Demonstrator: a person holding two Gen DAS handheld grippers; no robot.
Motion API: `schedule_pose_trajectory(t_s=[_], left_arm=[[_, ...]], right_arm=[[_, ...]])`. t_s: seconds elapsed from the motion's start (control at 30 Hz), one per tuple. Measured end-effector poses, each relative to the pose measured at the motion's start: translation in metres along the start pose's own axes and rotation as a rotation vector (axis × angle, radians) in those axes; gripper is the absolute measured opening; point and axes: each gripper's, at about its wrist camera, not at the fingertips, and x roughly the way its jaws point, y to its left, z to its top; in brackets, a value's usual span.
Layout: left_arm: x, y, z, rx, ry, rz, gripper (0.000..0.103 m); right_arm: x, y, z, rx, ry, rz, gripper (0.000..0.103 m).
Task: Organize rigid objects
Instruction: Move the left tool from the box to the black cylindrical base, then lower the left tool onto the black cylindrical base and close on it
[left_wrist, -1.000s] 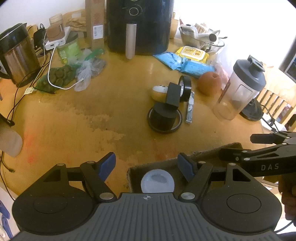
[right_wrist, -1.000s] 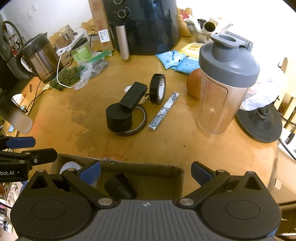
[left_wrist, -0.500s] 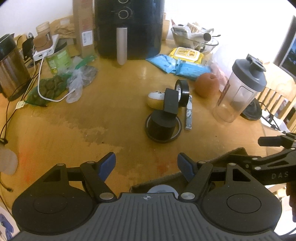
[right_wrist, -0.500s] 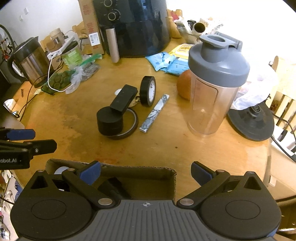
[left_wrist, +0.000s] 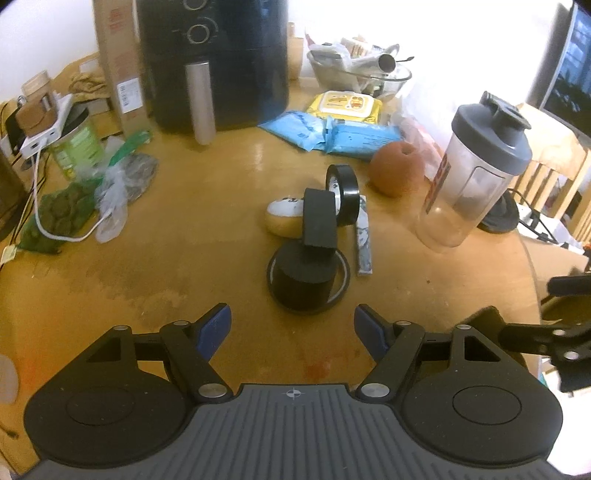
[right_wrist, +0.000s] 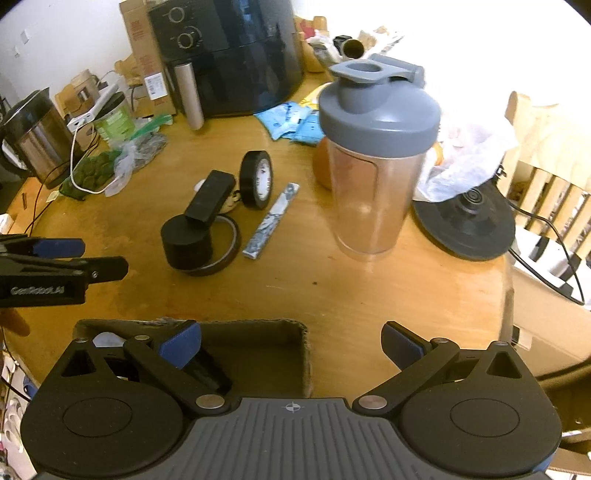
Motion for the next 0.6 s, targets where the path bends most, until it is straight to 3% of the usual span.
schedule_pose_trajectory(t_s=[0.6], left_arm=[[0.080, -0.014, 0.028, 0.111, 0.065, 0.011, 0.073]], right_arm=[[-0.005, -0.037, -0.002, 0.093, 0.016, -0.069, 0.103]])
